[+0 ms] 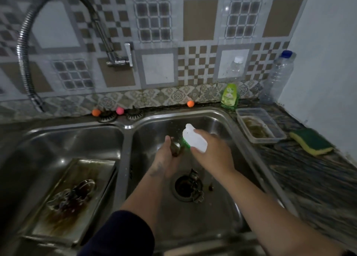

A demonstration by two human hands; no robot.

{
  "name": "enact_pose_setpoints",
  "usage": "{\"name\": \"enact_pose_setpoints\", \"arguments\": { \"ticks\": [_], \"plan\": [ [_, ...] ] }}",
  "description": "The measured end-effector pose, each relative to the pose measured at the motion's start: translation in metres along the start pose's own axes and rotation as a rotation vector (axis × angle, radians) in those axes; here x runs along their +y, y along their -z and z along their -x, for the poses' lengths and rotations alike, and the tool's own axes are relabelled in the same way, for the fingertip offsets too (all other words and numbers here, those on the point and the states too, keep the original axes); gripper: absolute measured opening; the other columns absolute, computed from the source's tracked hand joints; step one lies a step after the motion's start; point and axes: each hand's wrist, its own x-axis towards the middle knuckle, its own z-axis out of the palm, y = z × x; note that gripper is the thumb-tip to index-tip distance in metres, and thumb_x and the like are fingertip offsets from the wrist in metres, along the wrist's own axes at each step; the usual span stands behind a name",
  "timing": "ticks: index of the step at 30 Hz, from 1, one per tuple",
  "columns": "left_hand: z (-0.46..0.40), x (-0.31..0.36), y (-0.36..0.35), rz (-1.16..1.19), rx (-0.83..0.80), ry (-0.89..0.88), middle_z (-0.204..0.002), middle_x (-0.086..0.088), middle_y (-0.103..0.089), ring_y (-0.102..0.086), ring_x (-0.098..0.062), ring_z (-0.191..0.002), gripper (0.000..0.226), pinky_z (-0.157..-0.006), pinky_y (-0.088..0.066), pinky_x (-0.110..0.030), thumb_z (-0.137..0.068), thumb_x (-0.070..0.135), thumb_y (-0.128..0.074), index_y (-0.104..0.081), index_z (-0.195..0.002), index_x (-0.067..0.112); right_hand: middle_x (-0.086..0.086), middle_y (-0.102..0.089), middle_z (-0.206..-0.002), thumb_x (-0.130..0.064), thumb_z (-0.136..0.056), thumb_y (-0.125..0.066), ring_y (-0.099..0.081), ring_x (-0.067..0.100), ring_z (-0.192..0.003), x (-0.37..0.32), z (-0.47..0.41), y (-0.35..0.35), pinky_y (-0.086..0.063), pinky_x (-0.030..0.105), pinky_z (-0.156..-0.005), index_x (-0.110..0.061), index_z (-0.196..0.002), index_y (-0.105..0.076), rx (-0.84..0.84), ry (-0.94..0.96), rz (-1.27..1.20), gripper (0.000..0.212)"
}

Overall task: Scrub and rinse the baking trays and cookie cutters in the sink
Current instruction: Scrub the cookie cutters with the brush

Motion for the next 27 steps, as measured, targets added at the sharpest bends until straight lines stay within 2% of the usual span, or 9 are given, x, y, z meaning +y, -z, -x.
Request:
{"name": "enact_pose_setpoints", "arguments": {
  "ticks": [2,4,7,10,12,16,20,23,27],
  "plan": [
    [0.001,0.012,0.007,-0.001,0.008,-0.003,-0.089,-0.014,-0.067,-0.065,-0.023,-0.076,0.036,-0.059,-0.053,-0.034,-0.103,0.034,-0.038,-0.059,-0.098,0.006,-0.009,-0.063,-0.121,-0.045,-0.077,-0.067,-0.059,0.013,-0.106,-0.014,0.010,-0.006,-0.051,0.030,-0.086,-0.042,-0.132,-0.049,-0.062,0.021,-0.096,0.058],
    [0.002,0.022,0.016,0.003,0.026,-0.023,-0.093,-0.010,-0.065,-0.063,-0.021,-0.081,0.033,-0.067,-0.050,-0.034,-0.102,0.035,-0.042,-0.060,-0.094,0.008,-0.013,-0.062,-0.122,-0.053,-0.074,-0.063,-0.059,0.011,-0.107,-0.026,0.021,-0.012,-0.052,0.031,-0.086,-0.047,-0.131,-0.044,-0.107,0.074,-0.077,0.061],
    [-0.004,0.029,0.034,0.085,0.082,-0.036,-0.107,-0.014,-0.061,-0.061,-0.027,-0.098,0.035,-0.077,-0.048,-0.040,-0.103,0.038,-0.037,-0.054,-0.109,0.008,-0.013,-0.063,-0.120,-0.043,-0.078,-0.067,-0.059,0.012,-0.106,-0.040,0.017,-0.012,-0.050,0.029,-0.084,-0.047,-0.130,-0.048,-0.097,0.022,-0.084,0.055],
    [-0.014,0.035,0.048,0.064,0.087,0.029,-0.124,-0.022,-0.059,-0.058,-0.037,-0.111,0.064,-0.085,-0.046,-0.046,-0.101,0.051,-0.026,-0.048,-0.133,0.000,-0.012,-0.063,-0.120,-0.041,-0.078,-0.068,-0.059,0.013,-0.106,-0.057,0.017,-0.015,-0.052,0.034,-0.085,-0.045,-0.130,-0.049,-0.085,0.051,-0.110,0.056],
    [-0.015,0.036,0.051,0.065,0.087,0.080,-0.136,-0.027,-0.050,-0.049,-0.040,-0.125,0.063,-0.095,-0.041,-0.048,-0.102,0.048,-0.024,-0.041,-0.139,0.000,-0.009,-0.063,-0.120,-0.041,-0.078,-0.067,-0.059,0.015,-0.107,-0.063,0.017,-0.021,-0.052,0.035,-0.085,-0.044,-0.132,-0.048,-0.068,0.063,-0.098,0.057],
    [-0.014,0.038,0.054,0.236,0.068,0.062,-0.139,-0.029,-0.046,-0.046,-0.039,-0.128,0.057,-0.107,-0.037,-0.049,-0.104,0.039,-0.029,-0.035,-0.142,-0.002,-0.006,-0.063,-0.122,-0.039,-0.080,-0.068,-0.059,0.018,-0.109,-0.060,0.004,-0.015,-0.052,0.033,-0.083,-0.042,-0.132,-0.050,0.012,-0.007,-0.109,0.056],
    [-0.001,0.042,0.048,0.189,0.027,0.042,-0.124,-0.024,-0.055,-0.049,-0.035,-0.124,0.050,-0.104,-0.038,-0.044,-0.105,0.034,-0.028,-0.045,-0.128,-0.007,-0.009,-0.062,-0.123,-0.039,-0.079,-0.068,-0.059,0.015,-0.110,-0.069,0.013,-0.019,-0.050,0.031,-0.085,-0.044,-0.132,-0.050,-0.010,0.078,-0.113,0.056],
    [0.001,0.043,0.044,0.260,0.036,0.049,-0.134,-0.026,-0.051,-0.049,-0.037,-0.126,0.051,-0.110,-0.036,-0.047,-0.105,0.032,-0.033,-0.039,-0.138,-0.006,-0.006,-0.062,-0.123,-0.037,-0.081,-0.068,-0.058,0.016,-0.109,-0.069,0.004,-0.018,-0.046,0.025,-0.078,-0.040,-0.133,-0.050,0.047,-0.013,-0.157,0.054],
    [0.003,0.049,0.043,0.205,-0.006,0.072,-0.140,-0.026,-0.047,-0.043,-0.034,-0.133,0.053,-0.109,-0.033,-0.042,-0.106,0.035,-0.027,-0.042,-0.138,-0.005,-0.009,-0.060,-0.126,-0.035,-0.081,-0.070,-0.056,0.013,-0.111,-0.070,0.014,-0.022,-0.049,0.026,-0.083,-0.039,-0.134,-0.050,0.024,0.076,-0.161,0.057]
  ]
}}
